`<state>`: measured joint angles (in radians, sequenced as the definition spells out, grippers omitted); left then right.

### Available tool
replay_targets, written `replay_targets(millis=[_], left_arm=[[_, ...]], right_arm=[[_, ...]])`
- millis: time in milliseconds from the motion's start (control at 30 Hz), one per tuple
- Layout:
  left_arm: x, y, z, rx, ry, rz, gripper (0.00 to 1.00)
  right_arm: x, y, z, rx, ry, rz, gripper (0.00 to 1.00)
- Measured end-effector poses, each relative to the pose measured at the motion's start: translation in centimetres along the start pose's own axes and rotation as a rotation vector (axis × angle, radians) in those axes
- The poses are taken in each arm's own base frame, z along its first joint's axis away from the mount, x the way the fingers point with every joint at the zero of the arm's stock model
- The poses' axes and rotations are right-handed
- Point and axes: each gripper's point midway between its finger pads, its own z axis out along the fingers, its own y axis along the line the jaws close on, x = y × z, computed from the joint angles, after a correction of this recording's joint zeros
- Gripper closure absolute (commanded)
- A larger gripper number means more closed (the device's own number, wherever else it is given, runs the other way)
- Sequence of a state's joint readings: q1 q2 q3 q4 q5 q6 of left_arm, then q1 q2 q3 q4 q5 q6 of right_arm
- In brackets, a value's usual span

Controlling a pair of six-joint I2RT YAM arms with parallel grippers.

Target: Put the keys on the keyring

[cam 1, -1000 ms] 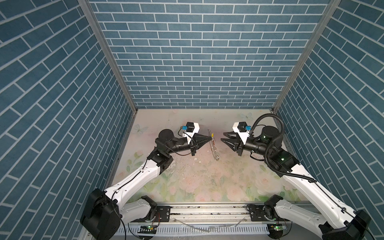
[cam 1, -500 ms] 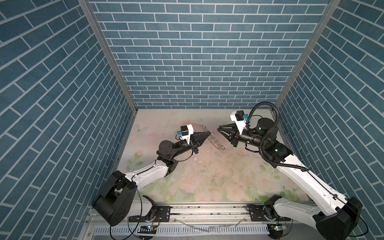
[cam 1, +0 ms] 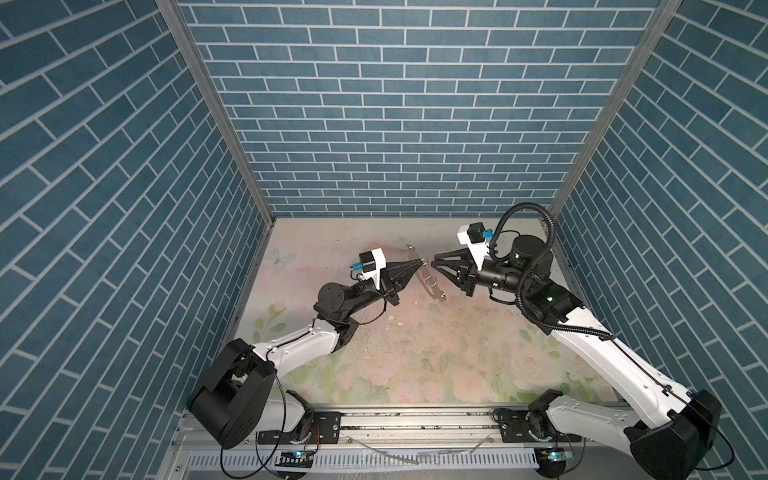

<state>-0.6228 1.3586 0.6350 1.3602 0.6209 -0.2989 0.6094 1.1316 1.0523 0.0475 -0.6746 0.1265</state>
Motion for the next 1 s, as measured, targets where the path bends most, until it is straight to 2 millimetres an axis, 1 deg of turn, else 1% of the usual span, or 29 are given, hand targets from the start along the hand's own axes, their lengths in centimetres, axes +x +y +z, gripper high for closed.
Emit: replay_targets(millis=[433, 533, 633, 733, 1000], left_arm=[[0.4, -0.1, 0.1, 0.004, 0.007, -0.007, 1.00], [0.4, -0.1, 0.2, 0.006, 0.006, -0.005, 1.00], [0.3, -0.1, 0.2, 0.006, 0.005, -0.003, 1.00], [0.2, -0.1, 0.3, 0.006, 0.001, 0.003, 1.00], [-0.5, 0.3, 0.5, -0.021, -0.025, 0.033, 1.00]], right_arm=[[-0.2, 0.1, 1.0, -0.047, -0.019, 0.023, 0.79], [-0.1, 0.1, 1.1, -0.052, -0.019, 0.032, 0.81], [-0.1, 0.1, 1.2, -0.054, -0.020, 0.037, 0.86], [-0.4, 0.2, 1.4, -0.056, -0.031, 0.047, 0.88], [-1.4, 0.4, 2.1, -0.073, -0.080, 0.096, 0.88]])
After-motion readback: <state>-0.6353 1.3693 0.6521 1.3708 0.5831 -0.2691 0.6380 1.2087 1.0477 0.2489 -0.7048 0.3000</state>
